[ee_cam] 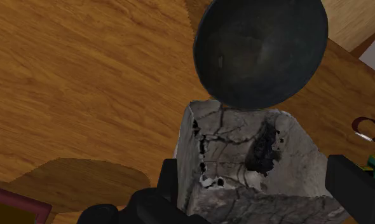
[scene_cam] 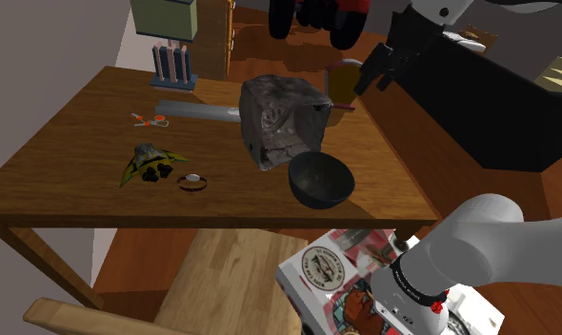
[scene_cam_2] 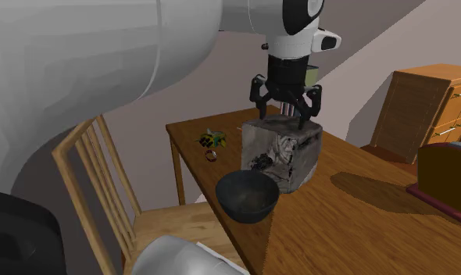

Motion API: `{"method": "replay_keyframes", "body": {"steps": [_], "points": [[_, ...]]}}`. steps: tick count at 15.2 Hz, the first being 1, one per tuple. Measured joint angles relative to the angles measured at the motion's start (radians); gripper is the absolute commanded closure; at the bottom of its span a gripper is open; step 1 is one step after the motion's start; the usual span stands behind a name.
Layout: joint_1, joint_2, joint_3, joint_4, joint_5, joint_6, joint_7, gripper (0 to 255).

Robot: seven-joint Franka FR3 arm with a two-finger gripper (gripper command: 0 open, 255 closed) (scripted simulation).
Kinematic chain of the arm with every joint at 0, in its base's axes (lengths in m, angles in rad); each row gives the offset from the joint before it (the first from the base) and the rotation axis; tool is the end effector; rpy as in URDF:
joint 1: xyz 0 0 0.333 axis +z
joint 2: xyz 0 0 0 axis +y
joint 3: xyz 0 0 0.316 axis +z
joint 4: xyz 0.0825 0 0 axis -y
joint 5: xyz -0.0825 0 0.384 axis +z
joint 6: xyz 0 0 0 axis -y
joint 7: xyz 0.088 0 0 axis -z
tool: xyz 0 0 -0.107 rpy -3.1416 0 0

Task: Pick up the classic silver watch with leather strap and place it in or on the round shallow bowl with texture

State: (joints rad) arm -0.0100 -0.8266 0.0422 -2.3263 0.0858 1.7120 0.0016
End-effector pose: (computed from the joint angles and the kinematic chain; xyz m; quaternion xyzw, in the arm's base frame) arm 0.3089 0.0230 0.6311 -0.9940 -0.0086 -0.1054 0.0285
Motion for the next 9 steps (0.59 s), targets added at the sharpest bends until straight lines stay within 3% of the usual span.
{"method": "replay_keyframes", "body": {"steps": [4, 9], "points": [[0.019, 0.065, 0.014, 0.011, 0.007, 0.036, -0.020, 0], [0.063, 0.238, 0.055, 0.066, 0.021, 0.112, -0.059, 0]]}}
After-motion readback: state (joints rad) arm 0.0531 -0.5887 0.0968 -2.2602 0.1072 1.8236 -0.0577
